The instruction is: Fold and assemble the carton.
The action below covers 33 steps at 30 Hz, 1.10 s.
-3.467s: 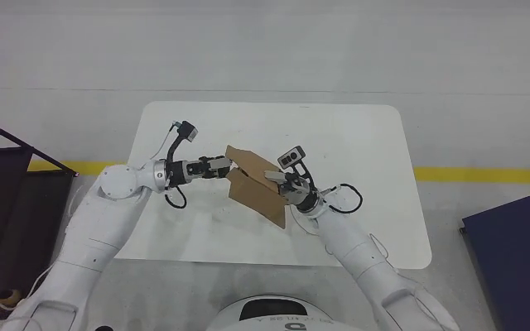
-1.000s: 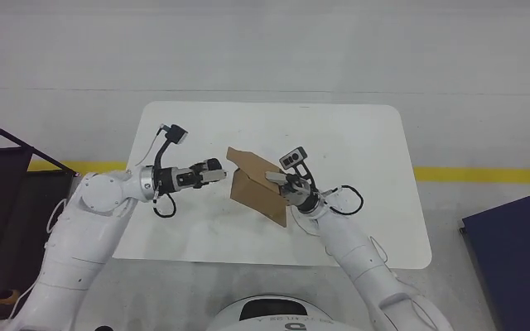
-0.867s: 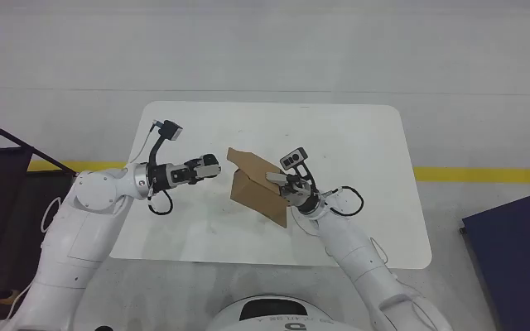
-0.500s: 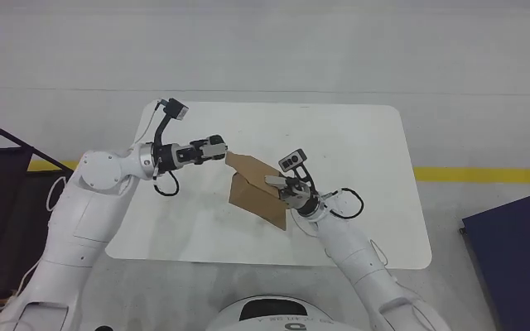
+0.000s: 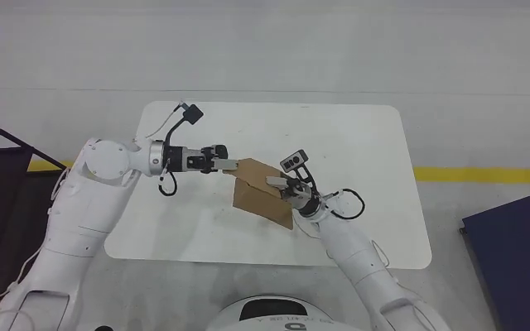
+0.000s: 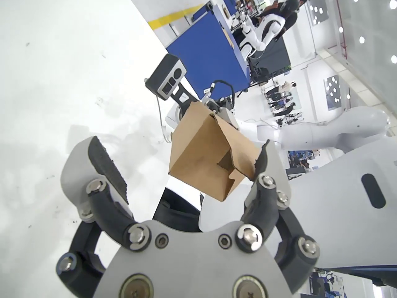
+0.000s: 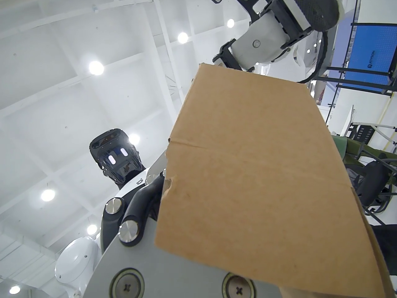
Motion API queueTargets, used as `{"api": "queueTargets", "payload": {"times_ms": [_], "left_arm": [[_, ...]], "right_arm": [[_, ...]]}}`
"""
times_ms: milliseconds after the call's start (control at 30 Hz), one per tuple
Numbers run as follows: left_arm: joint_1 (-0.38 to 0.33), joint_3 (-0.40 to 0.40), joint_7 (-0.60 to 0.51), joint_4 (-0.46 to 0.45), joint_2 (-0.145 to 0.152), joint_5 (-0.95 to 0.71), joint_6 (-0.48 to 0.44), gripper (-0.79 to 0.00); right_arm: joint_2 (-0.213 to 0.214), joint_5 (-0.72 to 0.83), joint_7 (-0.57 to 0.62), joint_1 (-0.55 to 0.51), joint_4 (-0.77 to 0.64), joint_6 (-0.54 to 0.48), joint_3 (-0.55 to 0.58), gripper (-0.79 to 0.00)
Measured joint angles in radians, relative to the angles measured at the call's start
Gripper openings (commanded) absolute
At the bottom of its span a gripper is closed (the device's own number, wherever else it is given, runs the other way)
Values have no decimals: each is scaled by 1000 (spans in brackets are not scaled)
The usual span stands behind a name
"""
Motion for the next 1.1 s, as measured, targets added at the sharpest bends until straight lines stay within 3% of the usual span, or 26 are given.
{"api": "queueTargets", "payload": {"times_ms": [533,833,1100], "left_arm": [[21,26,-79,-10,12,48,-3,0],[7,58,-65,15,10,75,7,0],[9,41,-36,27,13,16,-13,0]], "right_arm": [[-5,-1,-7,23,17,-7,-15,-785],[-5,1,-7,17,11,-7,-13,-785],[-4,9,0,8,0,0,-4,-785]]}}
